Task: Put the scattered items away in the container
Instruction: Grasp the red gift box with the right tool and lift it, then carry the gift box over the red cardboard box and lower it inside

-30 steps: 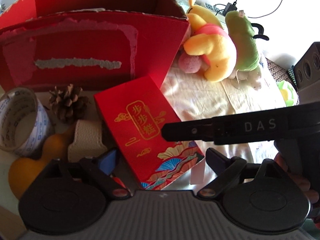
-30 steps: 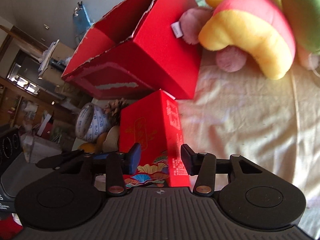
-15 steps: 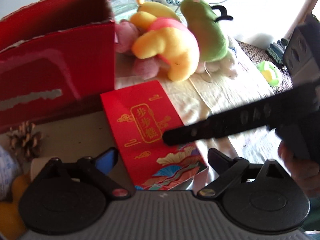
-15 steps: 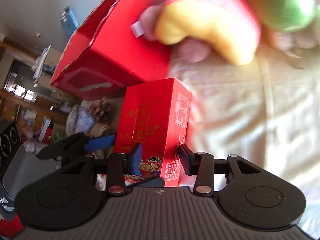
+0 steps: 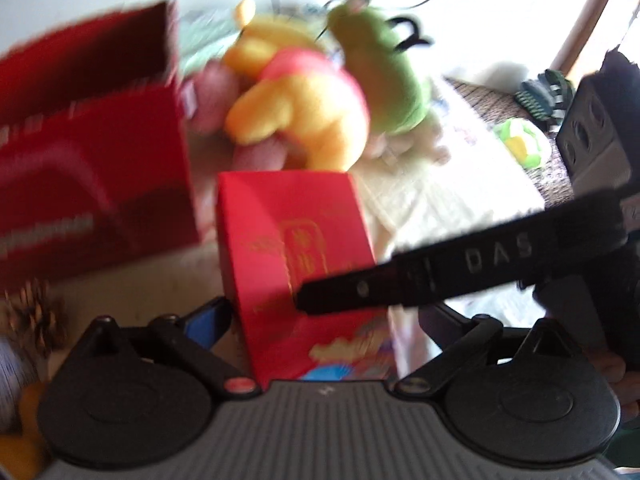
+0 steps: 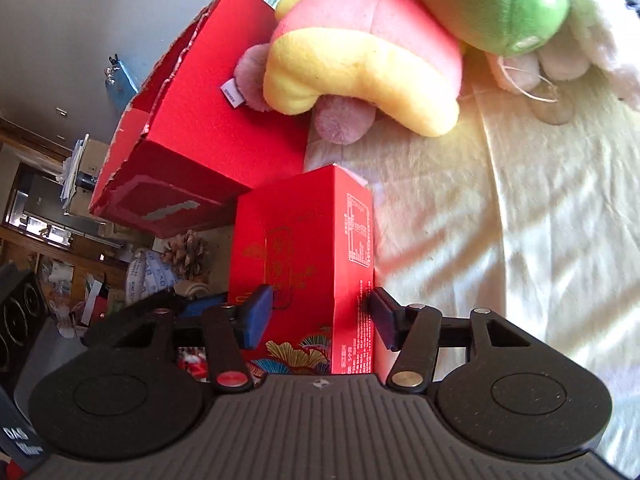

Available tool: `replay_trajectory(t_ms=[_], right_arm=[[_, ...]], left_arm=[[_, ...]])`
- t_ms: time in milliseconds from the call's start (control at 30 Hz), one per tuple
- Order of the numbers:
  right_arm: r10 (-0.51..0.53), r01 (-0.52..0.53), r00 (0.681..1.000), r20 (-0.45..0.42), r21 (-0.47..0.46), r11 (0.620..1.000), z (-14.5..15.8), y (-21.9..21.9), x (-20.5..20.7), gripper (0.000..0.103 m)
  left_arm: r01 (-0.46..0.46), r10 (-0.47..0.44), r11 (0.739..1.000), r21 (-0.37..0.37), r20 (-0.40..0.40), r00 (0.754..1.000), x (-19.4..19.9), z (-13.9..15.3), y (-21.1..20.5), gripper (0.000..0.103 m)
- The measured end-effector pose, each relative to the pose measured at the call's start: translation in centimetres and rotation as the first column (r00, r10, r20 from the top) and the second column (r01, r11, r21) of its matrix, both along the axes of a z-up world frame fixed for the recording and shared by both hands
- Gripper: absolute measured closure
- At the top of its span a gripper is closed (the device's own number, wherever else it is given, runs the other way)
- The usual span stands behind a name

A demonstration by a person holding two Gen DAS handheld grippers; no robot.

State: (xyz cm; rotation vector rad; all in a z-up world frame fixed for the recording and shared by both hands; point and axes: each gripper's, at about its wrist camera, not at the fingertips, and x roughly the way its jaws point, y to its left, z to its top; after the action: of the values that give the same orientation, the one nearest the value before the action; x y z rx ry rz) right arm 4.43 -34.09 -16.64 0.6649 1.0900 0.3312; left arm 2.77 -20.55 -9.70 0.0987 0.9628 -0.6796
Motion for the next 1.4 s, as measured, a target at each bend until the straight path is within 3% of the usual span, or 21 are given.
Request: replay_trajectory(t_ms=[200,433,600,767,933,1133,1233,1400], right_arm=[[-0.095,0.094,0.994,0.048,0.024,0.995,2.9,-1.5,-2.8,0.046],[-0.206,0.208,0.957,0.204,0.013,0.978,7.7,-3.0,-3.7,0.046],[-0.176,0.193,0.922,0.345,-0.013,0.981,12.4,-1.3,-1.4,0.046],[-0.130,0.149,0.906,0.403,-0.017,0.989,14.3,2.1,2.7,0.045],[-0.072,0.076,0.932,0.356,0.002,0.997,13.3,7.0,8.0,0.045],[-0.029,0.025,0.974,0.226,0.021,0.999,9.7,11.7,14.7,0.041],[-0.028,0.024,0.993,0.118,0.043,0.999,7.1,12.6,17.6,0.042],[-0.025,0.025,1.000,-0.003,0.033,0.999,5.0,14.7,20.3,0.048]], left_arm=[[0.097,-0.095,0.995,-0.008,0.142,0.985,-0.9,3.7,-2.4,0.004],[0.111,-0.081,0.989,-0.096,0.272,0.959,0.0,9.7,-1.2,0.004],[0.082,-0.042,0.993,-0.088,0.385,0.922,2.3,13.1,1.7,0.004],[0.020,0.002,0.999,-0.050,0.399,0.917,5.6,13.8,6.4,0.004],[-0.053,0.046,0.999,0.011,0.359,0.932,9.1,11.2,11.1,0.004],[-0.123,0.113,0.991,0.051,0.162,0.980,14.9,4.9,14.6,0.003],[-0.172,0.171,0.985,0.029,0.051,0.984,18.1,2.8,15.9,0.005],[-0.171,0.172,0.982,0.083,-0.010,0.985,20.5,1.3,16.4,0.015]])
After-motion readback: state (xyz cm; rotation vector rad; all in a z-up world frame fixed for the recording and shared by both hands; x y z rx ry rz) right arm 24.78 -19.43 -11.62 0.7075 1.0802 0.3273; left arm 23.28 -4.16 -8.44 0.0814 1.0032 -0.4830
